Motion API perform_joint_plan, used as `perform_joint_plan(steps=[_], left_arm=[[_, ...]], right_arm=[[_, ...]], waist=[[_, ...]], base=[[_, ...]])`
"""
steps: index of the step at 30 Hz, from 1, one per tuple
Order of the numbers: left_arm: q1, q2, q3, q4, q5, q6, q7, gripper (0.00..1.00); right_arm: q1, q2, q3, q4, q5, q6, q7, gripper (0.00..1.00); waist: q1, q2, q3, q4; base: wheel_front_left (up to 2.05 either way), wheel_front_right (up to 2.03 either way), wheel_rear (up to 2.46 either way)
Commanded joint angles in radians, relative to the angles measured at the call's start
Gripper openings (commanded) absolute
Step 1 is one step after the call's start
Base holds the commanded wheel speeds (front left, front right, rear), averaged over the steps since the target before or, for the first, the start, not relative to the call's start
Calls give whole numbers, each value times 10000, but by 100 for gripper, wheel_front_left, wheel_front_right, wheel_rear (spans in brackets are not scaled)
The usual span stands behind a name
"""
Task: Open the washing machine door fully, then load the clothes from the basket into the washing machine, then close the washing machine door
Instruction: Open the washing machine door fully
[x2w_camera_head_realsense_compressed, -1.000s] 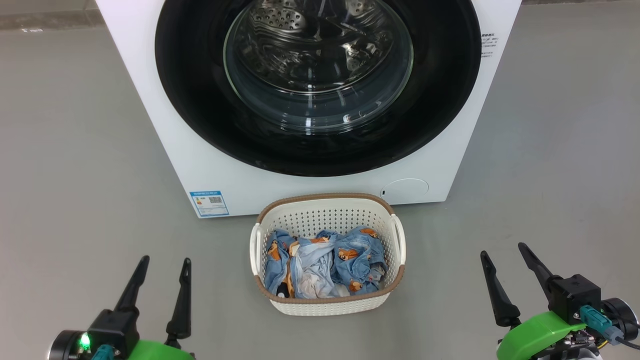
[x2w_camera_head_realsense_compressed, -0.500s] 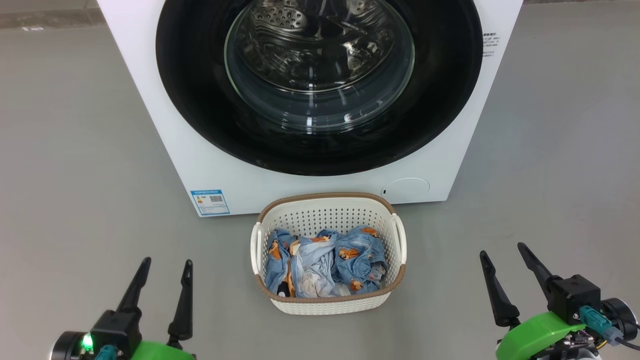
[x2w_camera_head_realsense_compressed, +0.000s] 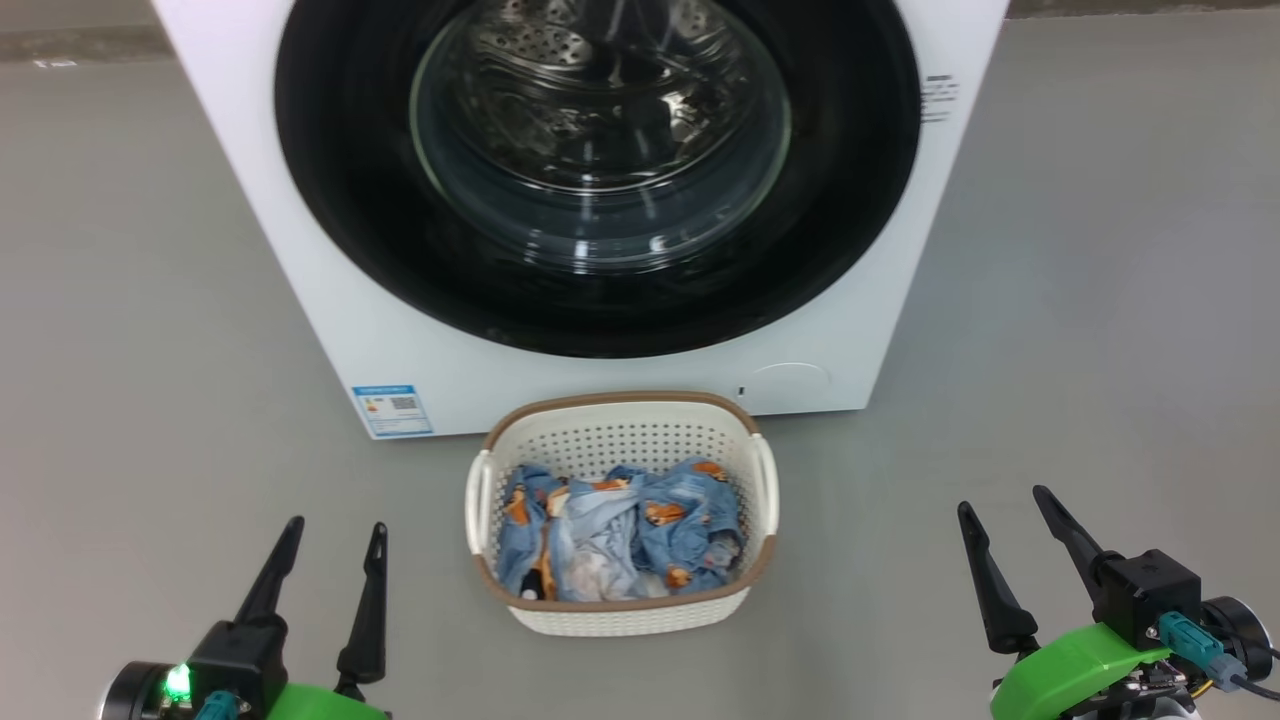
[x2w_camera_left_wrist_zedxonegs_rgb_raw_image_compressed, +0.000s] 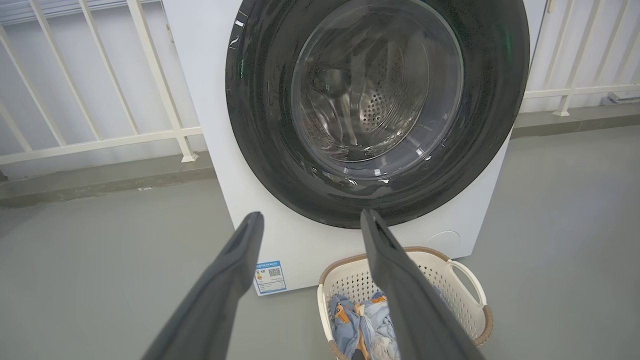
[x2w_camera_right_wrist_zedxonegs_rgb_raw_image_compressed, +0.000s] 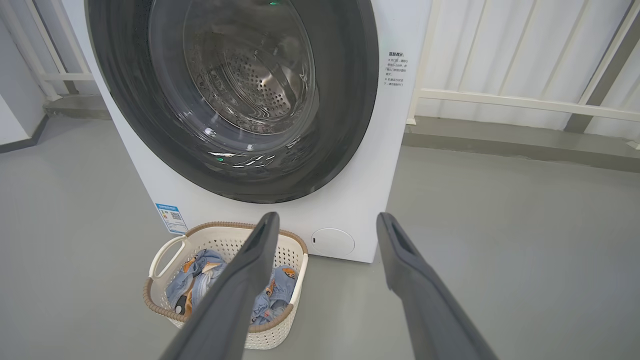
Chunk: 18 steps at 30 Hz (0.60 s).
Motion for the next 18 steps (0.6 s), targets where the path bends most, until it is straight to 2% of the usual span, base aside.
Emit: perform_joint_plan(steps=[1,11,18], left_arm=[[-436,178,298,-197,120,109,-91,100],[-472,135,341,-297,18,146,-91,100],[-430,177,337,-427,130,154,-91,100]], right_arm=[[-376,-76,274,-244,74,-11,-101,100],[-383,-85,268,-277,132,-11,-82,100],[-395,-69,280,-317,145,-11,-89,100]], waist=[[0,0,0,-1],[0,0,29,-13],[0,0,64,-21]], base=[[115,115,-229],[122,122,-244],[82,82,-163]])
